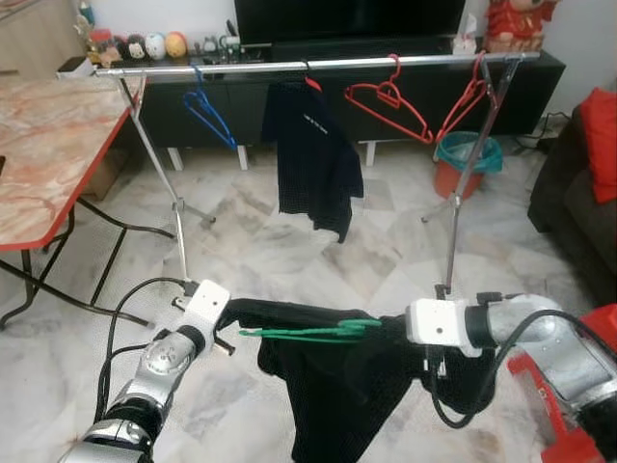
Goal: Hang hanger
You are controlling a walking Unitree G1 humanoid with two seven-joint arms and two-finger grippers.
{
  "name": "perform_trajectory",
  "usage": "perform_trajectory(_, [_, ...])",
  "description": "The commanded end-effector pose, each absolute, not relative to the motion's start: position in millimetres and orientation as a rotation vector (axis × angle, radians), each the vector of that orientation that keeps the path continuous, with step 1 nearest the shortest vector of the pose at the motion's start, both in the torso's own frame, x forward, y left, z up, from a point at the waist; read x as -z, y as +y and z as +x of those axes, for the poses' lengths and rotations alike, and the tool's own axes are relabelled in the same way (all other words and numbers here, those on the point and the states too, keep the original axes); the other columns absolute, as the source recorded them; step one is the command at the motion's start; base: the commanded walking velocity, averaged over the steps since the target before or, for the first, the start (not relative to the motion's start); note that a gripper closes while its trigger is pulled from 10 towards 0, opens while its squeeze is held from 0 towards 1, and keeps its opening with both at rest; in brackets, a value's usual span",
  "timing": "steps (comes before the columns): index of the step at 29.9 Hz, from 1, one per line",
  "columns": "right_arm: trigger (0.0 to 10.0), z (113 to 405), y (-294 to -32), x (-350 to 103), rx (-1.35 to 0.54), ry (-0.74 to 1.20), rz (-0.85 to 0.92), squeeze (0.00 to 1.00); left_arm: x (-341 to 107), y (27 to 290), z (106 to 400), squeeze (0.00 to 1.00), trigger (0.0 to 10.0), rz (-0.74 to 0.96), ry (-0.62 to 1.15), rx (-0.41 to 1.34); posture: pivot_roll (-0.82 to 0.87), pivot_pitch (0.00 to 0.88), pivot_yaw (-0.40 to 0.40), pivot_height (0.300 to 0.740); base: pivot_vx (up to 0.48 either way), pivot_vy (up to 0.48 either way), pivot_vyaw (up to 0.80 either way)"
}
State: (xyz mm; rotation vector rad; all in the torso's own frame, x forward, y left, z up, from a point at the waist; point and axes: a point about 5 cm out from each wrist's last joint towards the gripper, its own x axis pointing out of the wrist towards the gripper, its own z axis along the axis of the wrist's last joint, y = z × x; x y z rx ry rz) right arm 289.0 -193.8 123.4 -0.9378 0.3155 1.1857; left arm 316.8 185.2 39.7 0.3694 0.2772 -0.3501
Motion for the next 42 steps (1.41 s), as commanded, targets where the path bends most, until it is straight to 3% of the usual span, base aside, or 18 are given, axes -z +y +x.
perform_trajectory(1, [10.0,294,-219,-125,-1.08,0.406,-1.008,0.0,-38,224,312,0.0,10.0,0.357,0.344,0.196,-0.06,0.034,0.079,0.74,0.0,0.0,0.0])
perform_trajectory(13, [10.0,310,-215,-121,-0.935,0.37,-1.091,0.0,-34,217,310,0.0,10.0,0.339,0.373,0.259,-0.06,0.035,0.08,0.74,0.0,0.0,0.0])
perform_trajectory(22, [10.0,315,-204,-103,-0.84,0.396,-1.112,0.0,-43,206,318,0.0,10.0,0.179,0.357,0.325,-0.05,0.024,0.074,0.74,0.0,0.0,0.0])
perform_trajectory(34, [10.0,314,-184,-70,-0.822,0.49,-1.092,0.0,-85,180,337,0.0,10.0,-0.026,0.238,0.539,-0.04,0.007,0.071,0.74,0.0,0.0,0.0])
perform_trajectory(42, [10.0,331,-164,-63,-0.623,0.455,-0.966,0.0,-118,153,335,0.0,10.0,-0.08,0.177,0.774,-0.03,0.005,0.07,0.74,0.0,0.0,0.0])
